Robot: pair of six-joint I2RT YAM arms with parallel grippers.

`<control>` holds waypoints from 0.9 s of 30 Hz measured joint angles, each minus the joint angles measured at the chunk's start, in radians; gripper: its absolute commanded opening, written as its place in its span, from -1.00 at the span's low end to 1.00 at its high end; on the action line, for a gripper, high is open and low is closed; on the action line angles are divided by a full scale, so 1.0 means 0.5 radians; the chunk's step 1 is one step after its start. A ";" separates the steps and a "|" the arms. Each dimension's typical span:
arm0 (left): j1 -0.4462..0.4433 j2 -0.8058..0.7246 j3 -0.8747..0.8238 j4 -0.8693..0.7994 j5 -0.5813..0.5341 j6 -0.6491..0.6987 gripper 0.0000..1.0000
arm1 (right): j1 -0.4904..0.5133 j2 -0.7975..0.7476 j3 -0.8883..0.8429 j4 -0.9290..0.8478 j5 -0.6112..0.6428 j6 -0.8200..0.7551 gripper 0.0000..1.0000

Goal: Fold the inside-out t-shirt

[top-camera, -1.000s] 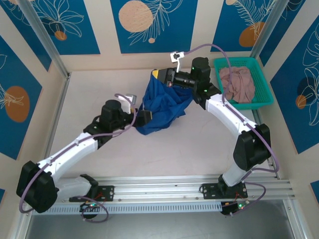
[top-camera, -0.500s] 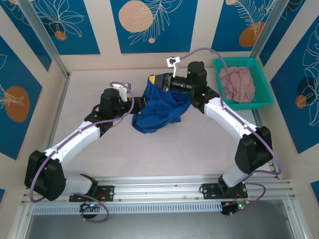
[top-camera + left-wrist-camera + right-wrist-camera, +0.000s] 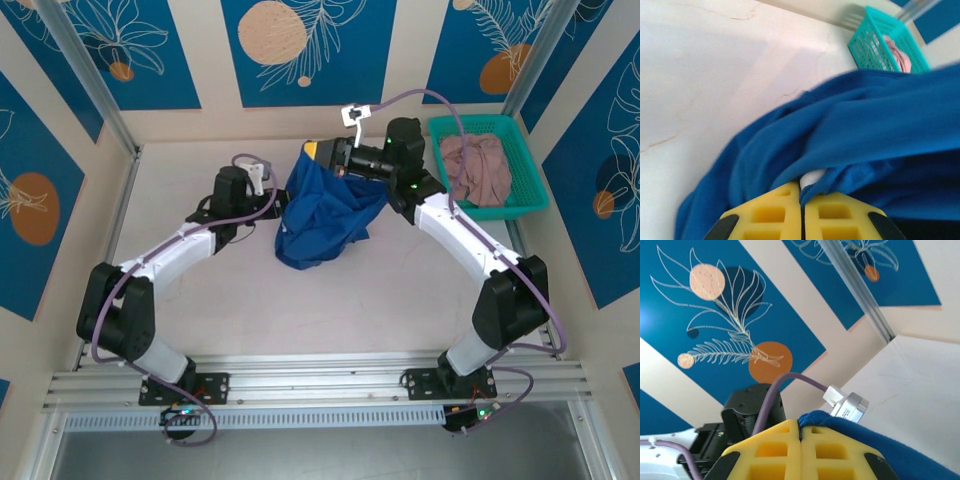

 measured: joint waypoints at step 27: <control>-0.710 -0.943 -0.473 0.004 -0.719 0.520 0.52 | 0.129 0.141 0.379 -0.221 0.549 0.265 -1.00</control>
